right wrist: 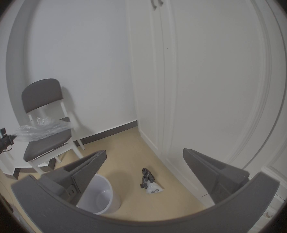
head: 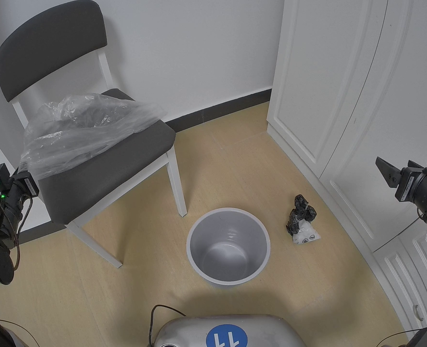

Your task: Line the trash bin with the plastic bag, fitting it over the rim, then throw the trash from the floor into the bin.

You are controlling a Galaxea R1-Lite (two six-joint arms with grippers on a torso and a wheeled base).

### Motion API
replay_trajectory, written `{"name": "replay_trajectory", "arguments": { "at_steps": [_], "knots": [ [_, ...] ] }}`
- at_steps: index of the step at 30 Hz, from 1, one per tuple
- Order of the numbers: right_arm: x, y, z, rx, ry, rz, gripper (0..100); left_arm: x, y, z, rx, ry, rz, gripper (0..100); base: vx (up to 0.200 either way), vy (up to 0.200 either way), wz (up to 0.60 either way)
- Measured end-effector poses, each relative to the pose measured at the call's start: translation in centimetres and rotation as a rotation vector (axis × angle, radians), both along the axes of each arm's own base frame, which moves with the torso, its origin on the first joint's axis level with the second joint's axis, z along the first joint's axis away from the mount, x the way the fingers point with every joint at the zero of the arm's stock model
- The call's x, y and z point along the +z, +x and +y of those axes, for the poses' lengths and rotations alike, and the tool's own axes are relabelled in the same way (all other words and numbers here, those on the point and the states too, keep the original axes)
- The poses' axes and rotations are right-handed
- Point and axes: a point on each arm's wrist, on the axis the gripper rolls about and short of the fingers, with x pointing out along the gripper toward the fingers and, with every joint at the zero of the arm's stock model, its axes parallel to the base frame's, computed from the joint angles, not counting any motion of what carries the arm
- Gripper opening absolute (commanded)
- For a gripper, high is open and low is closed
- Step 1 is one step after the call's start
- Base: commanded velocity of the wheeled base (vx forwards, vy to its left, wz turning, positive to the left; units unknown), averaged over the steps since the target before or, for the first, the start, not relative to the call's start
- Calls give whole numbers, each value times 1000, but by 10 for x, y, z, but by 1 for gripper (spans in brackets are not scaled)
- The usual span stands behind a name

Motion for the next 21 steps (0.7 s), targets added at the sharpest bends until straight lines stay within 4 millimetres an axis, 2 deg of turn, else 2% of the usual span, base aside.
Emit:
{"name": "replay_trajectory", "arguments": {
  "at_steps": [10,21],
  "knots": [
    [-5,3,9,41,-9,17,100,20,-13,-8,-24,18,-81,0,0,0,0],
    [-26,1,-3,-22,-175,101,100,21,-17,-23,-77,18,-80,0,0,0,0]
  ]
}}
